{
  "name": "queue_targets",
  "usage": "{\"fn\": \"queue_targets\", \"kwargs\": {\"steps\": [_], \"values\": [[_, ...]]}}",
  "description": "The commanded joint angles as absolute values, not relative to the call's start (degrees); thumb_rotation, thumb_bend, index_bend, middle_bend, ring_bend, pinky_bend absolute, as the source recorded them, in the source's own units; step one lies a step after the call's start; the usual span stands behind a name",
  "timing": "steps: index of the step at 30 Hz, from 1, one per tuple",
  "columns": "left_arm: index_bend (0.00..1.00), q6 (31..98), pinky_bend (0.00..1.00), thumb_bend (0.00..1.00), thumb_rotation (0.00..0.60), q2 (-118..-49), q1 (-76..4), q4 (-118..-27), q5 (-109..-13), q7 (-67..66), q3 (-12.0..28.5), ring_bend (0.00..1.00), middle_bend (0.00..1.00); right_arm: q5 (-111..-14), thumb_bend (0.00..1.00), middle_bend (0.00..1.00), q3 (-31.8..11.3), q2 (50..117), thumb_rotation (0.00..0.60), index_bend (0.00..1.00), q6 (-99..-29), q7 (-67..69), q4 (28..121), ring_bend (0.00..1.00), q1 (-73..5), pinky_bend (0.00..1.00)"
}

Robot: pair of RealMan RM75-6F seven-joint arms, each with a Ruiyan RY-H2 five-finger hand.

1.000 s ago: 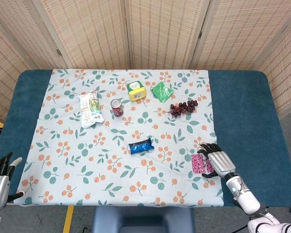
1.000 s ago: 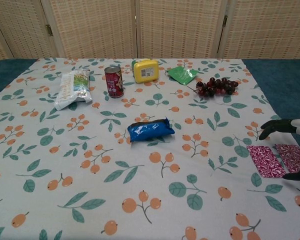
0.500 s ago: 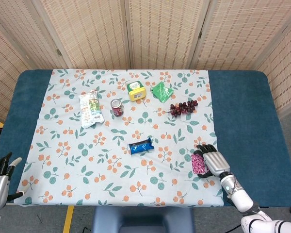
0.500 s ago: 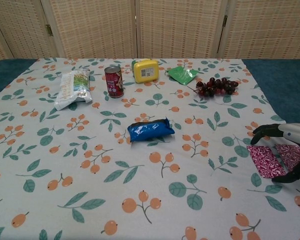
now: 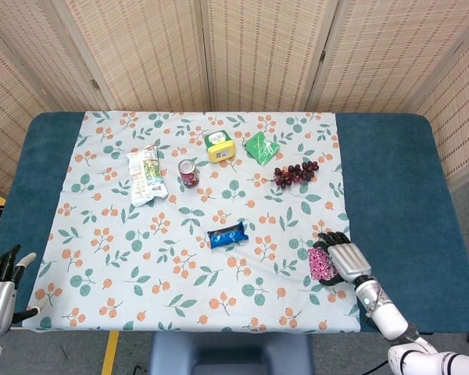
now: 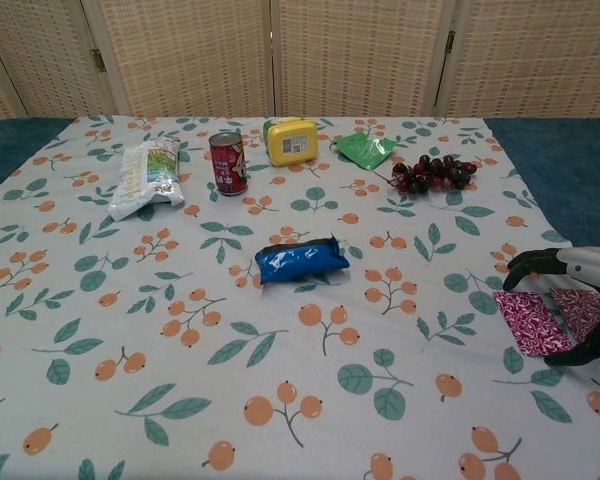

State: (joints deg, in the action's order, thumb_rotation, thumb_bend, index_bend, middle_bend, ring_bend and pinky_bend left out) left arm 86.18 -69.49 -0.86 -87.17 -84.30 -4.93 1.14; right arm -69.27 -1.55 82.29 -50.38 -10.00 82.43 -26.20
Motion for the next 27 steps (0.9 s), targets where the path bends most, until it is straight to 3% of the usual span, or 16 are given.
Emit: {"fn": "queue_targets", "kwargs": {"steps": [1, 5, 27], "values": [[0.19, 86.2, 0.0, 0.22, 0.6, -69.5, -0.9, -87.2, -84.3, -4.9, 1.1, 0.08, 0.04, -69.6, 0.19, 0.11, -1.4, 82.3, 0.54, 0.23, -50.8, -9.8, 82.4, 0.0, -26.1, 0.0], [0.19, 86.1, 0.0, 0.22, 0.6, -69.6, -0.9, -87.0, -84.3, -4.8, 1.1, 0.08, 0.04, -69.7, 0.19, 0.11, -1.3, 82.4, 0.54, 0.29, -51.3, -10.0, 82.4, 0.0, -25.8, 0.0], [0.19, 85.9, 0.0, 0.22, 0.6, -69.8, -1.0, -87.0, -84.3, -4.8, 1.0, 0.08, 0.04, -71.7, 0.19, 0.11, -1.6, 76.4, 0.542, 0.3, -57.6, -4.6, 86.1, 0.0, -22.3, 0.0]]}}
